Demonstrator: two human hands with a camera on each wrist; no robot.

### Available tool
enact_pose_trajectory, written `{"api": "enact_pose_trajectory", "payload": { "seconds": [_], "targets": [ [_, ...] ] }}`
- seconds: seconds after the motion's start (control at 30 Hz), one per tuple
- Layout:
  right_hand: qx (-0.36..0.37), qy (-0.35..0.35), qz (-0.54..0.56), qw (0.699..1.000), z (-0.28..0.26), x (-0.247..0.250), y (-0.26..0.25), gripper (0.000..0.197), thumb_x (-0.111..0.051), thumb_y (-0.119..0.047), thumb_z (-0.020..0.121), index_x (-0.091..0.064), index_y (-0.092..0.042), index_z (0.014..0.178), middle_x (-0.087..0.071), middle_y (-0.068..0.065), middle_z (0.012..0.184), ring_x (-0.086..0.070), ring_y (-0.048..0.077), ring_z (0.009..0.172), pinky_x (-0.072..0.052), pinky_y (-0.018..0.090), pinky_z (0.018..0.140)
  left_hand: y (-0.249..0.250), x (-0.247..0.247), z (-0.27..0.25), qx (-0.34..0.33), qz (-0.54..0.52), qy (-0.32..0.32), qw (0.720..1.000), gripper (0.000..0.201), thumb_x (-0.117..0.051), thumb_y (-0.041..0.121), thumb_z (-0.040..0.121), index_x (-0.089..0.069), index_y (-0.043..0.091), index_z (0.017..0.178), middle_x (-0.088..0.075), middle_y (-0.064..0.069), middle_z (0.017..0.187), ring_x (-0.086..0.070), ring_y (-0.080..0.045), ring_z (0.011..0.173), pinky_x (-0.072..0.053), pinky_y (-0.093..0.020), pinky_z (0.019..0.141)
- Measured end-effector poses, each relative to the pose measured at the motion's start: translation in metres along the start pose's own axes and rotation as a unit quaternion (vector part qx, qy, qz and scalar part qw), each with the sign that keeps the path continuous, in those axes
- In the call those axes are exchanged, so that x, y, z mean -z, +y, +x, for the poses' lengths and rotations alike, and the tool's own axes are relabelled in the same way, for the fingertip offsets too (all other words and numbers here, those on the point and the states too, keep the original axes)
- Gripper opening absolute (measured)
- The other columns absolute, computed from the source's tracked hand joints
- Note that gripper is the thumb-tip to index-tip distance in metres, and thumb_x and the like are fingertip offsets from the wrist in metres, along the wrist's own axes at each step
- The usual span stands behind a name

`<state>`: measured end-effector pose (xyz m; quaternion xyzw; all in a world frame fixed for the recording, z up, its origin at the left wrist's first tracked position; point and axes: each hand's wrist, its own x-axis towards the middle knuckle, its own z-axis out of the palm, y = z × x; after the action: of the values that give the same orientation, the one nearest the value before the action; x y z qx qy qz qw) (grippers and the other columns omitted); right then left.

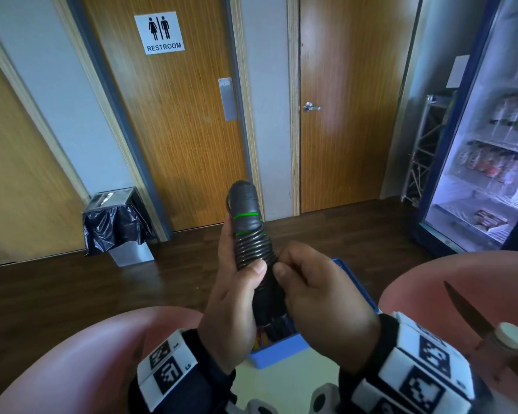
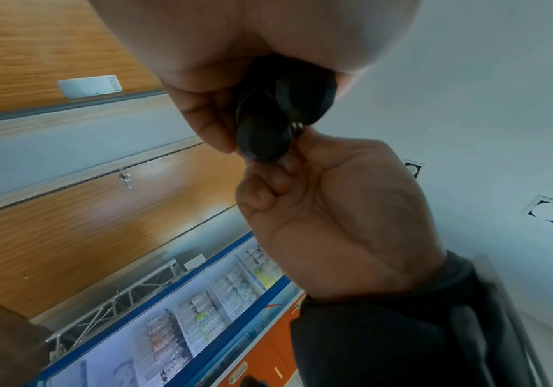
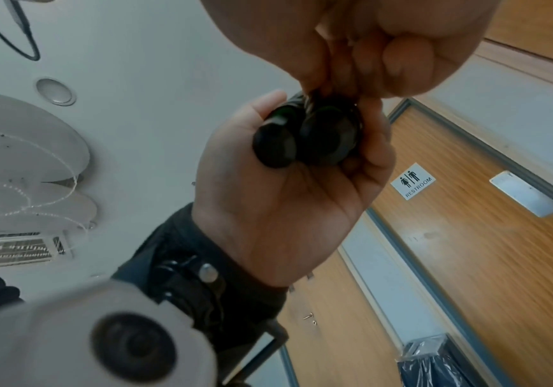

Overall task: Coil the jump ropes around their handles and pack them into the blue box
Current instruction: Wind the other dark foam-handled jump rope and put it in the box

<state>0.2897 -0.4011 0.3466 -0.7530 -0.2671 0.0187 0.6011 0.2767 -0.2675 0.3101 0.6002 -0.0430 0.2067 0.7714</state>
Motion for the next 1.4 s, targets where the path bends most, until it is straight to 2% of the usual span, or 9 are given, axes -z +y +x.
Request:
{"api": "enact_pose_trajectory", "payload": {
  "seconds": [0.23,0.33,0.4,0.47,0.57,0.7,0.87,1.1,1.4],
  "targets": [
    [-0.027,0.005,0.018,0.999,0.015,-0.006,0.015,0.032,-0.057,-0.018,0.098,-0.048,-0.021,0.068,-0.047,-0.01,0.051,-0.043,0.002,0.048,-0.039,0.021,0.049,-0.003,0.008,0.01,-0.021,0.031,-0.018,0.999,0.089,-0.06,0.036,0.064,-0.033,0.032,0.148,-0.065,0.008,0.108,-0.064,-0.013,0.096,-0.051,-0.029,0.08],
    [-0.09,0.019,0.084,0.992,0.018,-0.012,0.029,0.036,-0.064,-0.043,0.092,-0.048,-0.015,0.077,-0.048,-0.011,0.055,-0.046,0.008,0.05,-0.04,0.028,0.05,-0.005,0.008,0.019,-0.03,-0.01,-0.018,0.999,0.088,-0.059,0.032,0.07,-0.028,0.016,0.151,-0.065,-0.01,0.103,-0.066,-0.019,0.089,-0.054,-0.029,0.075],
    [-0.175,-0.002,0.183,0.967,0.021,-0.016,0.037,0.049,-0.065,-0.06,0.084,-0.057,-0.013,0.09,-0.067,-0.002,0.077,-0.064,0.015,0.069,-0.052,0.032,0.064,-0.008,0.009,0.019,-0.027,-0.036,-0.019,0.999,0.082,-0.057,0.03,0.074,-0.028,0.006,0.148,-0.067,-0.023,0.097,-0.067,-0.028,0.091,-0.057,-0.035,0.078],
    [-0.228,-0.048,0.292,0.928,0.023,-0.017,0.042,0.041,-0.059,-0.049,0.093,-0.064,-0.013,0.113,-0.072,0.008,0.11,-0.07,0.023,0.101,-0.056,0.042,0.09,-0.012,0.009,0.018,-0.009,-0.023,-0.041,0.999,0.08,-0.055,0.034,0.077,-0.028,0.008,0.148,-0.07,-0.022,0.108,-0.067,-0.031,0.098,-0.056,-0.036,0.082],
    [-0.237,-0.092,0.394,0.883,0.023,-0.01,0.047,0.036,-0.048,-0.029,0.102,-0.06,-0.004,0.127,-0.065,0.021,0.125,-0.064,0.034,0.115,-0.052,0.053,0.098,-0.018,0.007,0.022,0.035,0.001,-0.071,0.997,0.077,-0.056,0.033,0.077,-0.031,0.016,0.148,-0.067,-0.014,0.125,-0.065,-0.028,0.106,-0.054,-0.038,0.088],
    [-0.236,-0.088,0.427,0.869,0.026,0.006,0.067,0.039,-0.049,-0.025,0.1,-0.056,0.004,0.124,-0.067,0.027,0.11,-0.066,0.037,0.092,-0.053,0.043,0.074,-0.029,0.001,0.032,0.062,0.012,-0.066,0.996,0.063,-0.059,0.02,0.077,-0.047,0.017,0.139,-0.069,-0.004,0.115,-0.065,-0.02,0.104,-0.054,-0.028,0.085],
    [-0.185,-0.101,0.247,0.946,0.033,0.041,0.104,0.028,-0.062,-0.024,0.094,-0.059,-0.009,0.117,-0.068,0.023,0.099,-0.068,0.032,0.082,-0.059,0.05,0.075,-0.037,-0.029,0.057,0.105,-0.13,0.092,0.982,0.065,-0.07,0.015,0.077,-0.047,0.014,0.137,-0.063,-0.031,0.12,-0.064,-0.048,0.107,-0.051,-0.053,0.09],
    [-0.149,-0.117,0.234,0.954,0.045,0.082,0.147,0.034,-0.055,-0.035,0.089,-0.059,-0.012,0.113,-0.064,0.015,0.072,-0.061,0.03,0.06,-0.053,0.04,0.059,-0.076,-0.09,0.092,0.123,-0.161,0.216,0.955,0.012,-0.058,0.015,0.094,-0.063,0.008,0.103,-0.062,-0.018,0.082,-0.064,-0.031,0.068,-0.055,-0.038,0.068],
    [-0.145,-0.105,0.175,0.968,0.058,0.129,0.195,0.017,-0.049,-0.021,0.104,-0.062,-0.011,0.108,-0.062,0.011,0.06,-0.058,0.025,0.048,-0.042,0.029,0.044,-0.116,-0.144,0.106,0.133,-0.155,0.295,0.934,0.009,-0.057,0.017,0.096,-0.061,0.012,0.101,-0.062,-0.014,0.078,-0.062,-0.028,0.064,-0.054,-0.036,0.064]
  ]
}}
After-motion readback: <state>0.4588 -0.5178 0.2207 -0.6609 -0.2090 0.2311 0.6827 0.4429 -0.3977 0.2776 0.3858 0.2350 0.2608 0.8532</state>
